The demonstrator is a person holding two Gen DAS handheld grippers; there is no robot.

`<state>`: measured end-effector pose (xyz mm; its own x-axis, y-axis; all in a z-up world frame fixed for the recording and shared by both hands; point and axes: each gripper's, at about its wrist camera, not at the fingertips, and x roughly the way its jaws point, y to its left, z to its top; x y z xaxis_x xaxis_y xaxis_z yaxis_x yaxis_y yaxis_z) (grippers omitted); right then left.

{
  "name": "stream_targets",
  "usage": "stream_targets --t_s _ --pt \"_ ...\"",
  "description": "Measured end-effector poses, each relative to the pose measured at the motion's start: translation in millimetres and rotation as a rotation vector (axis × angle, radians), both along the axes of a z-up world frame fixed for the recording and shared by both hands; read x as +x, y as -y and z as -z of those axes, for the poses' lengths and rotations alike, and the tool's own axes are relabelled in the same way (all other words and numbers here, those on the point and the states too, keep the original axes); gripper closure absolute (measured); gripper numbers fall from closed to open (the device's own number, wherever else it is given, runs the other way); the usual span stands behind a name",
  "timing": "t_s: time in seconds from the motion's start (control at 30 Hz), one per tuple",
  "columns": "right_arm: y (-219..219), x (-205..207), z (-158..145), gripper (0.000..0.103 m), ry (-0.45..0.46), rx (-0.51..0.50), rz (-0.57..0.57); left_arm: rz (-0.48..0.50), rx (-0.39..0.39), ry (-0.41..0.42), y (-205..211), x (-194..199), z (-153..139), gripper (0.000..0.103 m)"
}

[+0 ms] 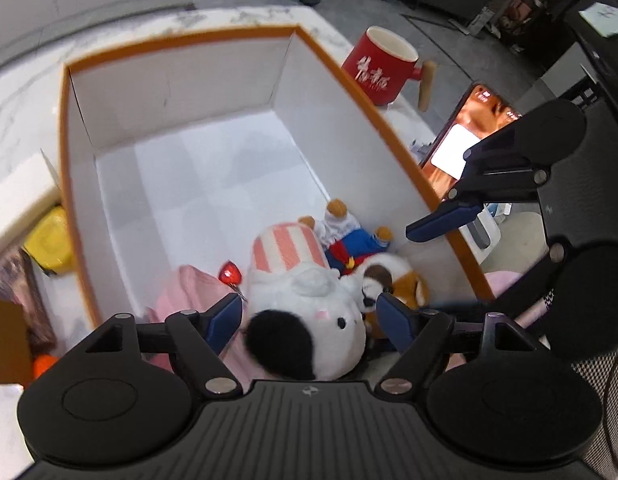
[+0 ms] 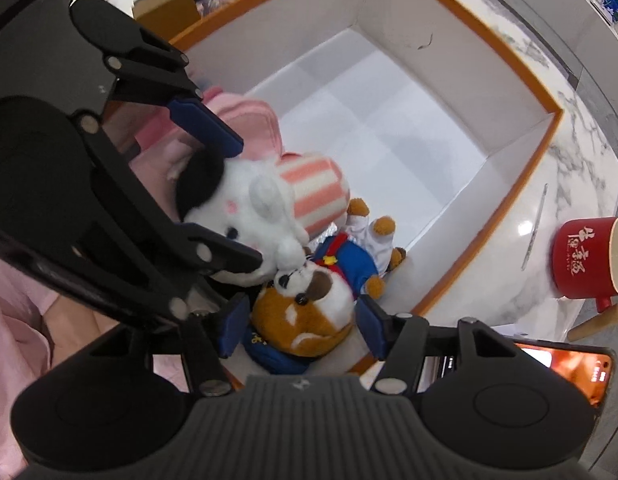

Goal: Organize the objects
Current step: 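Carry both plush toys over the shoebox and lower them inside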

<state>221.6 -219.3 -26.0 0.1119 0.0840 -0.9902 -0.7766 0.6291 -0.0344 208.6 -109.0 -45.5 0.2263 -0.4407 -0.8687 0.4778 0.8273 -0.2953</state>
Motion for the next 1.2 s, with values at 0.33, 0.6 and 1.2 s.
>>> stream_targets --t_s 0.33,0.6,1.2 --pt "0 3 4 0.088 0.029 -0.018 -0.011 0.033 0.047 -0.001 7 2 8 0.067" --pt "-5 2 29 0.096 0.031 -0.066 -0.019 0.060 0.071 -0.008 14 -2 16 0.069" --pt "9 -23 12 0.096 0.186 -0.006 0.084 0.012 0.051 0.085 9 -16 13 0.059"
